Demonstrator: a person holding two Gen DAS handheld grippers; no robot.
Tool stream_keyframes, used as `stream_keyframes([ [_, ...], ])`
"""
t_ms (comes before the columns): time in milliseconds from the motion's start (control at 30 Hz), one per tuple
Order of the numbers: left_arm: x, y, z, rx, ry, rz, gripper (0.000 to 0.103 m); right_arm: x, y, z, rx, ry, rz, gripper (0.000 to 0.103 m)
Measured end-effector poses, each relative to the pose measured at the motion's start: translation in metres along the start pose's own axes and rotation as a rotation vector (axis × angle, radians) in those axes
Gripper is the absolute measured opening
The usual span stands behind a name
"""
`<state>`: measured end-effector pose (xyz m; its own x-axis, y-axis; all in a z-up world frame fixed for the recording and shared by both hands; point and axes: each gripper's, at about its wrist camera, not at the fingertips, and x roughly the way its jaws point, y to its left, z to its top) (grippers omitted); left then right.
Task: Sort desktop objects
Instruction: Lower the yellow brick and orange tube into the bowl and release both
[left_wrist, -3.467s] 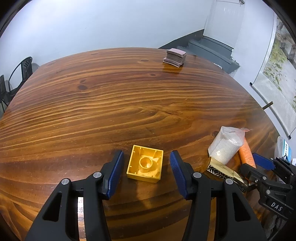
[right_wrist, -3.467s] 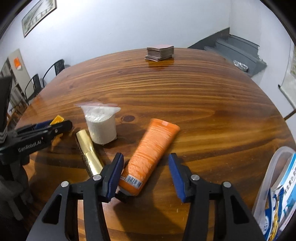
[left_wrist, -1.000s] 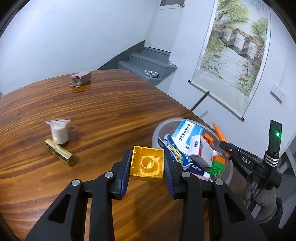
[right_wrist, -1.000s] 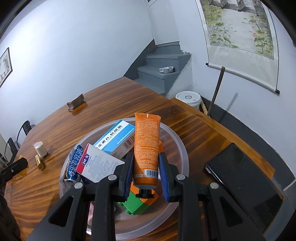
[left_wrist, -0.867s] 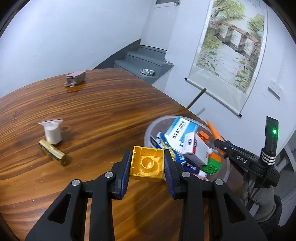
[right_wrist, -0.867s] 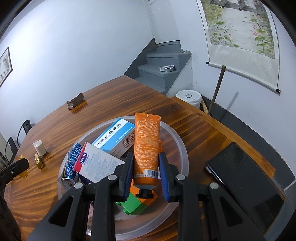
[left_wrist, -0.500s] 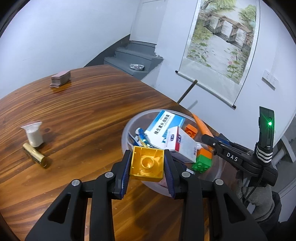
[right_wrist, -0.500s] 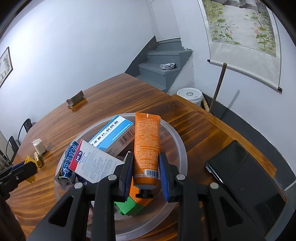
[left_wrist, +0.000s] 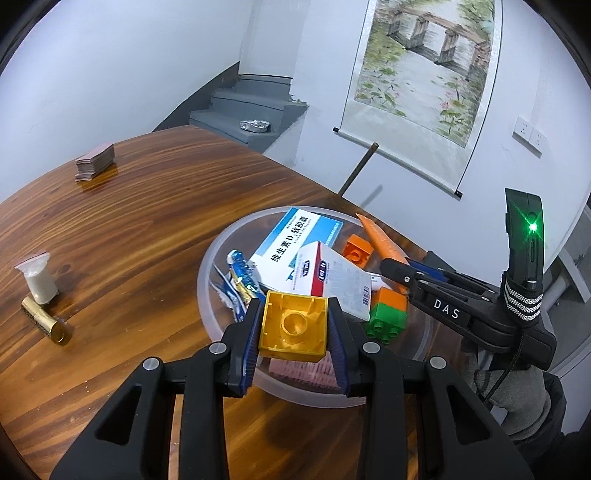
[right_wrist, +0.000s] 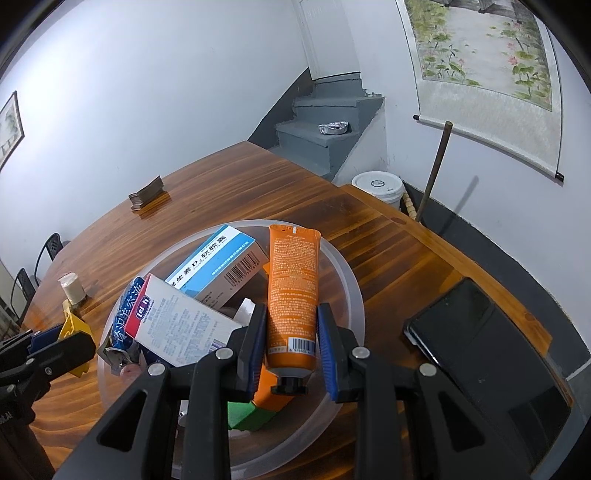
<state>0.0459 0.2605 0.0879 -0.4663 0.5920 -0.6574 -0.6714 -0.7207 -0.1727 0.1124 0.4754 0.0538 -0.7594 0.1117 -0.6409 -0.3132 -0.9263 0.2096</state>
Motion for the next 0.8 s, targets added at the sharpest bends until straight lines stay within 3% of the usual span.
stream_keyframes([
  [800,0.024,-0.013,-0.001,0.018,0.029,-0.046,0.037,0.005,0.001,0.001,-0.004,0.005,0.010,0.030],
])
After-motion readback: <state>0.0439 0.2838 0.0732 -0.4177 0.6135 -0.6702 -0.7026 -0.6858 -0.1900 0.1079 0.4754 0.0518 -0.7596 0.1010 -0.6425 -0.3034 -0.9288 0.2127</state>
